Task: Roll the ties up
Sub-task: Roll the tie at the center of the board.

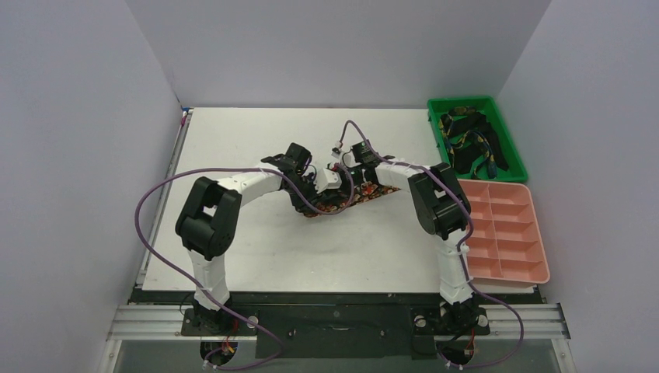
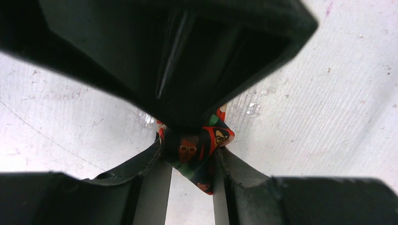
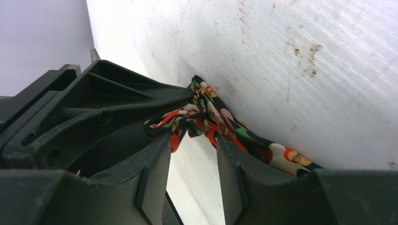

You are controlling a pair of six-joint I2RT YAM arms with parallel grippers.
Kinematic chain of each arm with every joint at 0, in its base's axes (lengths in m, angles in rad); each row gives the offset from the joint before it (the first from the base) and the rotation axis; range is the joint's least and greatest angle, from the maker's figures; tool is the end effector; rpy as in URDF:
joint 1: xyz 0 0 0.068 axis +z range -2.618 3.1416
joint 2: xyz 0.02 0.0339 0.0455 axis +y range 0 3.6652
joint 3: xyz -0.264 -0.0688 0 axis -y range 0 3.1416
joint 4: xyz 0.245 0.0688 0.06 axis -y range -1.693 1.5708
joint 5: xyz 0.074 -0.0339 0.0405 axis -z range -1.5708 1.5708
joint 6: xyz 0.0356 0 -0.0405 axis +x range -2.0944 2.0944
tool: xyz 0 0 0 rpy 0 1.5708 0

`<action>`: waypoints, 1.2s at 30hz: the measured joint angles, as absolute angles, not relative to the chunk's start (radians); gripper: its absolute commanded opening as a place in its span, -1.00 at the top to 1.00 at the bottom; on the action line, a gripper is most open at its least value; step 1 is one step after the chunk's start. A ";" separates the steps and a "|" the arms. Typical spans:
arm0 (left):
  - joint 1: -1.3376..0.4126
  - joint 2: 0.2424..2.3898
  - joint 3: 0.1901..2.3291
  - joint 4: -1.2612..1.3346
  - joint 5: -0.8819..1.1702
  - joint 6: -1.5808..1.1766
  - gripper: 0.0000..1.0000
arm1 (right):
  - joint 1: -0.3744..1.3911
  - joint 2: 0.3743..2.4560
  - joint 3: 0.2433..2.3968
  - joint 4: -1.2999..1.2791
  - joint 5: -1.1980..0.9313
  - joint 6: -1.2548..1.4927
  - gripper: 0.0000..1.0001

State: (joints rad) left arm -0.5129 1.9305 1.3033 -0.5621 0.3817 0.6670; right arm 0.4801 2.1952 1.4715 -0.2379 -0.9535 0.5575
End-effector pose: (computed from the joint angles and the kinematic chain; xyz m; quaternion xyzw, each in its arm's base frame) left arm 0.3301 -0.2011 0.1661 0.5662 0.7811 -0.1714 0.1999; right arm 0.3873 0.2344 0.1328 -0.1047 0.8523 0.5123 0.0143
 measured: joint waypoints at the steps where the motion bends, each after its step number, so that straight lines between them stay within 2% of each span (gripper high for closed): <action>1: -0.513 1.930 1.304 -0.564 0.381 0.667 0.39 | 0.484 2.195 1.468 -0.222 -0.955 0.575 0.24; 7: -0.513 1.933 1.308 -0.572 0.381 0.670 0.38 | 0.499 2.195 1.427 -0.112 -0.965 0.686 0.22; 10: -0.513 1.935 1.311 -0.575 0.381 0.670 0.38 | 0.499 2.195 1.422 -0.097 -0.971 0.711 0.10; 19: -0.513 1.943 1.321 -0.587 0.382 0.675 0.37 | 0.482 2.167 1.389 -0.086 -1.012 0.725 0.06; 21: -0.513 1.943 1.322 -0.587 0.383 0.677 0.37 | 0.485 2.152 1.384 -0.065 -1.023 0.745 -0.03; 28: -0.511 1.945 1.323 -0.588 0.404 0.690 0.36 | 0.488 2.135 1.333 0.032 -1.021 0.821 -0.02; 32: -0.511 1.947 1.325 -0.591 0.405 0.693 0.36 | 0.497 2.141 1.348 -0.009 -1.008 0.772 0.09; 34: -0.512 1.948 1.327 -0.592 0.404 0.693 0.36 | 0.502 2.154 1.375 -0.043 -1.000 0.731 0.21; 36: -0.512 1.949 1.328 -0.593 0.405 0.693 0.36 | 0.509 2.169 1.404 -0.096 -0.988 0.679 0.49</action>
